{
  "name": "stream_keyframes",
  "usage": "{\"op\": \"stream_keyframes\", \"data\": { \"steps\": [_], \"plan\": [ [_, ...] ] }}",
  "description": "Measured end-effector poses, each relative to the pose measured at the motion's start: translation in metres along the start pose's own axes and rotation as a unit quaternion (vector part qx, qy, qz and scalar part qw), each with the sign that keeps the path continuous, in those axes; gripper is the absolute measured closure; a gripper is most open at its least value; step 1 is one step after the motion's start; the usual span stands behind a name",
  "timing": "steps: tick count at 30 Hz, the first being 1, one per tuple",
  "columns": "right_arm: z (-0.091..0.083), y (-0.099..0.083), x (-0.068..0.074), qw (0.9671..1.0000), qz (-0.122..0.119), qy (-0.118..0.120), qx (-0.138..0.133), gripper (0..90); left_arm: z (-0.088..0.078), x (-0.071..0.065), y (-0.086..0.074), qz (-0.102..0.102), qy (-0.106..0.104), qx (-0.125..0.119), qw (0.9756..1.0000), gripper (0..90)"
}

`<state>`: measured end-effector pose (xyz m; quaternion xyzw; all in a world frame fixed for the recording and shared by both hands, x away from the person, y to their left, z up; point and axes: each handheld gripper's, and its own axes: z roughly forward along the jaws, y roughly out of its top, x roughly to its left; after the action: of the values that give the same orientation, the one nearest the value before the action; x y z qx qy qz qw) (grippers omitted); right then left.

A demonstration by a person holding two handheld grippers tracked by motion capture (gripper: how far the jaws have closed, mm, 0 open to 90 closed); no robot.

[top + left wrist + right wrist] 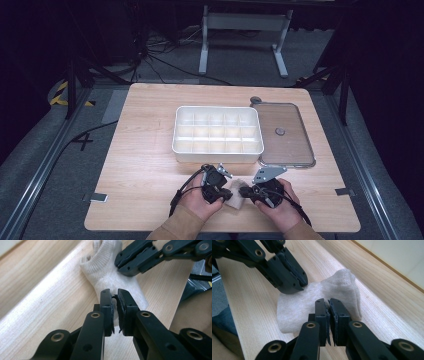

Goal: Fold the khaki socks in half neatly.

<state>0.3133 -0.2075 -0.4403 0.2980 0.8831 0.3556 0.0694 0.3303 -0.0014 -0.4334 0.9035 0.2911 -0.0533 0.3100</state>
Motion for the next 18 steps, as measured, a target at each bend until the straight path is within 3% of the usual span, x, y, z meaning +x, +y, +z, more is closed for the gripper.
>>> {"op": "stream_keyframes", "data": {
  "steps": [6, 18],
  "plan": [
    [-0.0046, 0.0007, -0.0003, 1.0000, 0.005, 0.000, -0.007, 81.2, 0.0005, 0.0002, -0.0001, 0.002, 0.005, 0.004, 1.0000, 79.3],
    [-0.0071, 0.0002, -0.0027, 0.9993, 0.010, -0.036, -0.010, 73.0, 0.0039, -0.0024, 0.0002, 0.002, 0.005, 0.009, 0.9999, 77.4]
  ]
}}
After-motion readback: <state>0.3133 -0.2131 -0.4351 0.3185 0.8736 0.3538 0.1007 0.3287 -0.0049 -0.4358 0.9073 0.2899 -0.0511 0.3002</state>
